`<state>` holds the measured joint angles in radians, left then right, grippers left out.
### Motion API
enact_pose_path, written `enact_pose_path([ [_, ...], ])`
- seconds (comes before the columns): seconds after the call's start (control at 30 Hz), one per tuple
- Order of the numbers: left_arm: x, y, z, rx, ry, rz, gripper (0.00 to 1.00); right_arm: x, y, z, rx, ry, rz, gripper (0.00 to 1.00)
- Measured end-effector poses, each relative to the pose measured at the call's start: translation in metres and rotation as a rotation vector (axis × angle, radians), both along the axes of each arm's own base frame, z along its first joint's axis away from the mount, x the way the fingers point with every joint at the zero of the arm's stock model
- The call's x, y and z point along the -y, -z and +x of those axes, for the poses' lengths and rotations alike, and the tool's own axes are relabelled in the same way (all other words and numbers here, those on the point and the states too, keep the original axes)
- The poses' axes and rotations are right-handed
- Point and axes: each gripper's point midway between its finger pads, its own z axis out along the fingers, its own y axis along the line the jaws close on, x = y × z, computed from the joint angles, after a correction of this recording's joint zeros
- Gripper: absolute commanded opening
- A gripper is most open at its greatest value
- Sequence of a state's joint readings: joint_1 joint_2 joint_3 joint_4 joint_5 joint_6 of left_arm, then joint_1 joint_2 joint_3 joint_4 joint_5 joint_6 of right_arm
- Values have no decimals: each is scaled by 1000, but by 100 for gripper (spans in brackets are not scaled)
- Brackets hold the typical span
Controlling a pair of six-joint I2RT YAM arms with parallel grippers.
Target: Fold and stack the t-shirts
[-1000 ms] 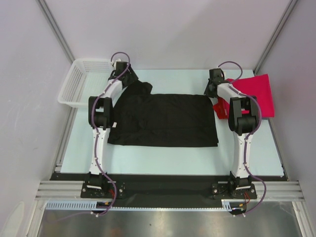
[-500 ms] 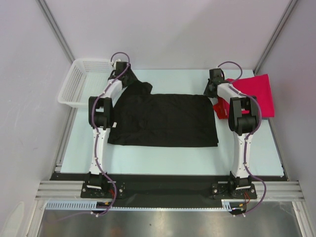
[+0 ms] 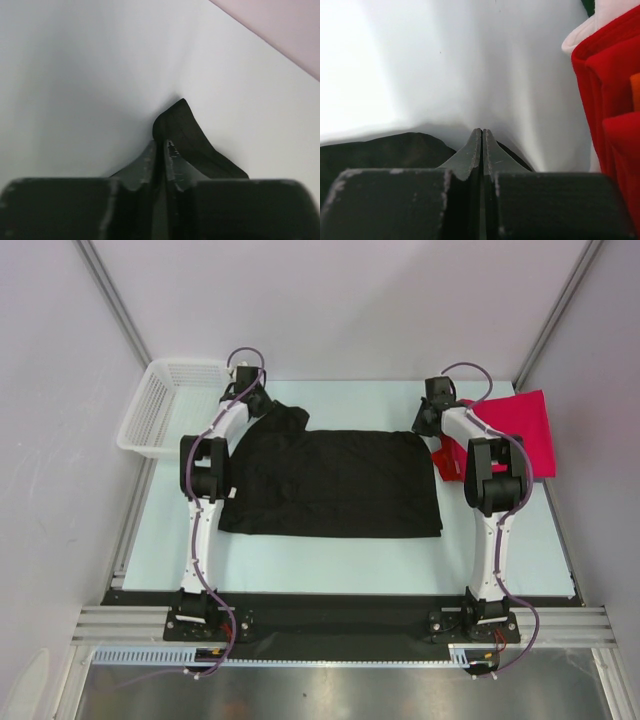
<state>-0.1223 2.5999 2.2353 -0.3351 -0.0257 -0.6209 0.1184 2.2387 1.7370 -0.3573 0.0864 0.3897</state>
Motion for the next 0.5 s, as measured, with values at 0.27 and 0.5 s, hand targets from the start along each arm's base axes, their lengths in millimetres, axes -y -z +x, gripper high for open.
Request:
enact_pose_path([
  [0.27, 3, 1, 2, 27, 24, -7, 0, 1, -1, -4, -16, -3, 14, 0],
  [0.5, 4, 0, -7, 71, 65, 12, 0, 2, -4, -8, -29, -5, 20, 0],
])
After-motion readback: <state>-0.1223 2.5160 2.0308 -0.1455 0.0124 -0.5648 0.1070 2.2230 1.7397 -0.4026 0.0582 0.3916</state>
